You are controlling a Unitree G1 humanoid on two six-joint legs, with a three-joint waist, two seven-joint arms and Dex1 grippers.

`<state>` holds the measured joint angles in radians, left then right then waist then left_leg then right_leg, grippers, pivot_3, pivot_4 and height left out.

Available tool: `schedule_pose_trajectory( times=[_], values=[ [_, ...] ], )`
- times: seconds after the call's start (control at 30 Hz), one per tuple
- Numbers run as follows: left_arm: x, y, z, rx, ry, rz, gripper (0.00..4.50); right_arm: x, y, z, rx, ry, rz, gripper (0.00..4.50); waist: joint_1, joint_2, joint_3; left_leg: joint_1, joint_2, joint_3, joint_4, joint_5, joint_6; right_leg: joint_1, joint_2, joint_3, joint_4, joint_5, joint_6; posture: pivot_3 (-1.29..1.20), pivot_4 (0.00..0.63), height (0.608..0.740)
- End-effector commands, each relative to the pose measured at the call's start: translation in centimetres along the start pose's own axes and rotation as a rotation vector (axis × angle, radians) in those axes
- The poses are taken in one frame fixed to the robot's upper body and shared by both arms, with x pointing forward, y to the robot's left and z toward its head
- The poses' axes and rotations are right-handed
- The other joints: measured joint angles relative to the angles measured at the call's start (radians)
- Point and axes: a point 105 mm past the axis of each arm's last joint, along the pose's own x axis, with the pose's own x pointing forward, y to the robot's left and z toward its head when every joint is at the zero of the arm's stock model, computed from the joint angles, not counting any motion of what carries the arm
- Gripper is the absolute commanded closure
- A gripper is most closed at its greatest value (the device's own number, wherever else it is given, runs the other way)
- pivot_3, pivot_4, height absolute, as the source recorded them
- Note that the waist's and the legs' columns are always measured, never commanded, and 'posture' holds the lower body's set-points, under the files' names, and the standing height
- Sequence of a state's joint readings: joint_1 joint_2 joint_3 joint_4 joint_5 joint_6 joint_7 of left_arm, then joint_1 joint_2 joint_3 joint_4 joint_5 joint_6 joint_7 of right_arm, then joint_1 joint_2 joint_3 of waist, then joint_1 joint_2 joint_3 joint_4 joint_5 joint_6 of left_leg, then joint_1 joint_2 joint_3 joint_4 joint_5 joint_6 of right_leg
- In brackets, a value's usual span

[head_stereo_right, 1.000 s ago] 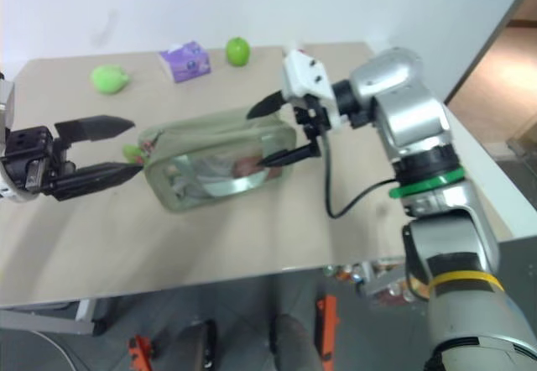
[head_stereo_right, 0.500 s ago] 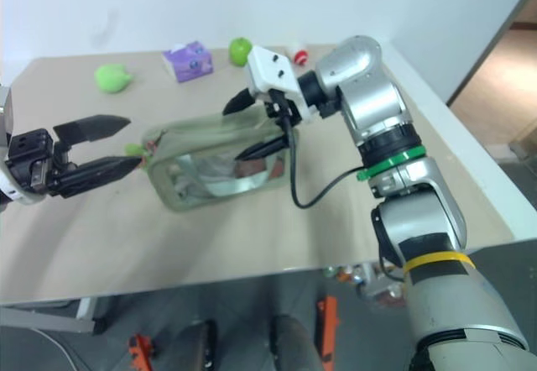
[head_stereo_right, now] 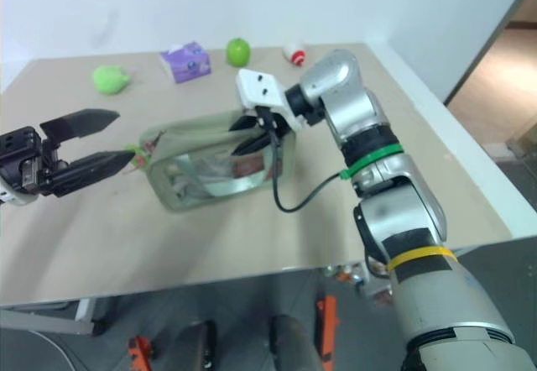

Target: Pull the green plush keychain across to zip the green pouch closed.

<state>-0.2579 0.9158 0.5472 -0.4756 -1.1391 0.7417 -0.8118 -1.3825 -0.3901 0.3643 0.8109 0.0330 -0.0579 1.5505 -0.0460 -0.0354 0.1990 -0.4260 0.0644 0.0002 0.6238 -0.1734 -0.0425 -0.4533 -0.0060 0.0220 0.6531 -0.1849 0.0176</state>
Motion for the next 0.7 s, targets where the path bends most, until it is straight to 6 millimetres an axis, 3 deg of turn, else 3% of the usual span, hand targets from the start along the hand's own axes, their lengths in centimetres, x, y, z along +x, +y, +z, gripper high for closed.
schedule_pose_trajectory(
  times=[0.03, 0.23, 0.37, 0.7],
  values=[
    [-0.1, -0.4, 1.1, 0.05, -0.036, 0.001, 0.0, -0.7, -0.4, 0.8, -0.049, 0.012, 0.001, 4.3, 0.0, 0.0, 0.0, 0.0, 0.0, 0.0, 0.0, 0.0, 0.0, 0.0, 0.0, 0.0, 0.0, 0.0, 0.0, 0.0, 0.15, 0.74],
    [0.0, -0.4, 0.9, 0.047, -0.04, 0.003, 0.0, -1.4, -1.1, 0.5, -0.021, 0.072, -0.024, 4.45, 0.0, 0.0, 0.0, 0.0, 0.0, 0.0, 0.0, 0.0, 0.0, 0.0, 0.0, 0.0, 0.0, 0.0, 0.0, 0.0, 0.15, 0.74],
    [0.2, -0.3, 0.3, 0.036, -0.042, 0.006, 0.0, -2.8, -2.8, -0.6, 0.167, 0.233, -0.144, 4.45, 0.0, 0.0, 0.0, 0.0, 0.0, 0.0, 0.0, 0.0, -0.001, 0.0, 0.0, 0.0, 0.0, 0.0, -0.001, 0.0, 0.15, 0.74],
    [0.7, -0.1, 0.0, 0.011, -0.07, -0.005, 0.0, -4.5, -2.6, 1.1, 0.273, 0.278, -0.189, 4.45, 0.007, 0.0, 0.0, -0.001, 0.0, 0.0, 0.0, 0.001, -0.001, -0.001, 0.0, 0.0, 0.001, 0.0, -0.001, 0.0, 0.15, 0.74]
  ],
)
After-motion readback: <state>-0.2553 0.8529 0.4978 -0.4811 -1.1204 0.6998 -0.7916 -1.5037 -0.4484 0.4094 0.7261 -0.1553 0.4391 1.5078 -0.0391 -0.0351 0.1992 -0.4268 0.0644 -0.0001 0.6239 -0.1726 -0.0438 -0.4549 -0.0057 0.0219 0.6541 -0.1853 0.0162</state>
